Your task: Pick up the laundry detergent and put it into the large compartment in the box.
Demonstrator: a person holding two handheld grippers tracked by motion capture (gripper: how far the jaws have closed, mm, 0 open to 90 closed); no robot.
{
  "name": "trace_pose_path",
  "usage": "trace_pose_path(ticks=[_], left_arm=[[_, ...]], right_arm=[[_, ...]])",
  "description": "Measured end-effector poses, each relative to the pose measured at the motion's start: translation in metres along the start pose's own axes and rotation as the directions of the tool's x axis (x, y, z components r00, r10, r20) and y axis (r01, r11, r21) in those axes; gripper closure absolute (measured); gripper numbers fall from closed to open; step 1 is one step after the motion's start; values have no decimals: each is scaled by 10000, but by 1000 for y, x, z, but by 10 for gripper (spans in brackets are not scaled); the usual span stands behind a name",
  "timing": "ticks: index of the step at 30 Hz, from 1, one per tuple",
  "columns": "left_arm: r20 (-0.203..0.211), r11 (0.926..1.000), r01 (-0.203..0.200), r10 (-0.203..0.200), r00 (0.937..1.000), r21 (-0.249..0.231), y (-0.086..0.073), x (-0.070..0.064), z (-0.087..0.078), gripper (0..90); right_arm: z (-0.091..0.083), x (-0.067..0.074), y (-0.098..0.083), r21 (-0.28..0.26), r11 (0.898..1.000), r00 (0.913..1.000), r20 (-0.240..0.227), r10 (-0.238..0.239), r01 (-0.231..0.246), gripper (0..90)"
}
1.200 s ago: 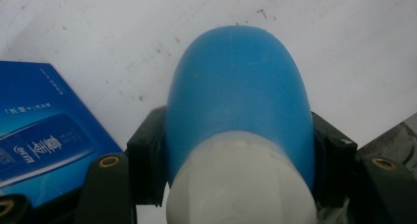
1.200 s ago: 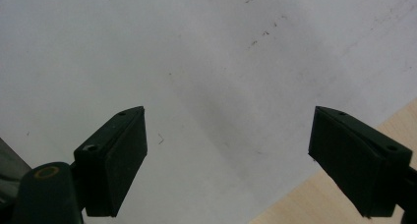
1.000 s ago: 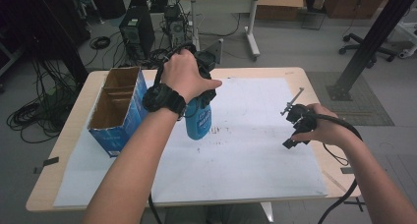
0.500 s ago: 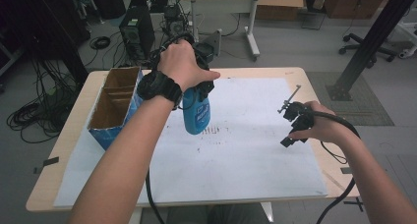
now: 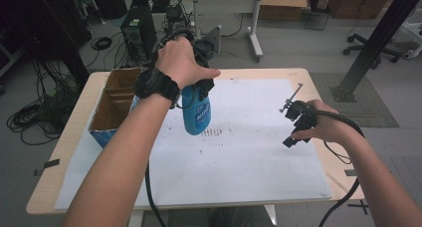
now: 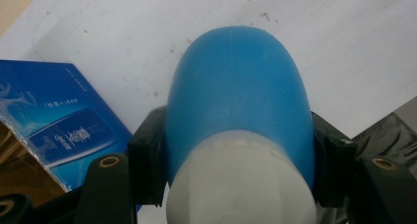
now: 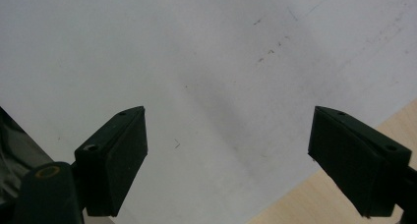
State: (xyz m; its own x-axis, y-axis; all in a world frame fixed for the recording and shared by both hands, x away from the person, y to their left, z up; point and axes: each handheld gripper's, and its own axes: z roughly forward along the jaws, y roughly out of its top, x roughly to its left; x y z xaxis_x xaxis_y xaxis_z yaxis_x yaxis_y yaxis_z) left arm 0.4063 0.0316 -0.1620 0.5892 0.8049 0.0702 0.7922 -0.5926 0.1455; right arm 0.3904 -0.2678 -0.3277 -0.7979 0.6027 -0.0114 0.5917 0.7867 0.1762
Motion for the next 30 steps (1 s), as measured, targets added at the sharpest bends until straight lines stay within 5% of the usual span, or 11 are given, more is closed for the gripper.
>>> trace_pose_path(ticks=[22, 30], left_arm=[[-176, 9988, 491, -493, 9986, -74, -1, 11, -26, 378], [-403, 9943, 1057, -1063, 9935, -168, -9, 25, -37, 378]], right_arm=[[-7, -4, -2, -136, 9999, 10000, 53, 16, -16, 147], [-9, -5, -3, -173, 9998, 10000, 54, 79, -78, 147]])
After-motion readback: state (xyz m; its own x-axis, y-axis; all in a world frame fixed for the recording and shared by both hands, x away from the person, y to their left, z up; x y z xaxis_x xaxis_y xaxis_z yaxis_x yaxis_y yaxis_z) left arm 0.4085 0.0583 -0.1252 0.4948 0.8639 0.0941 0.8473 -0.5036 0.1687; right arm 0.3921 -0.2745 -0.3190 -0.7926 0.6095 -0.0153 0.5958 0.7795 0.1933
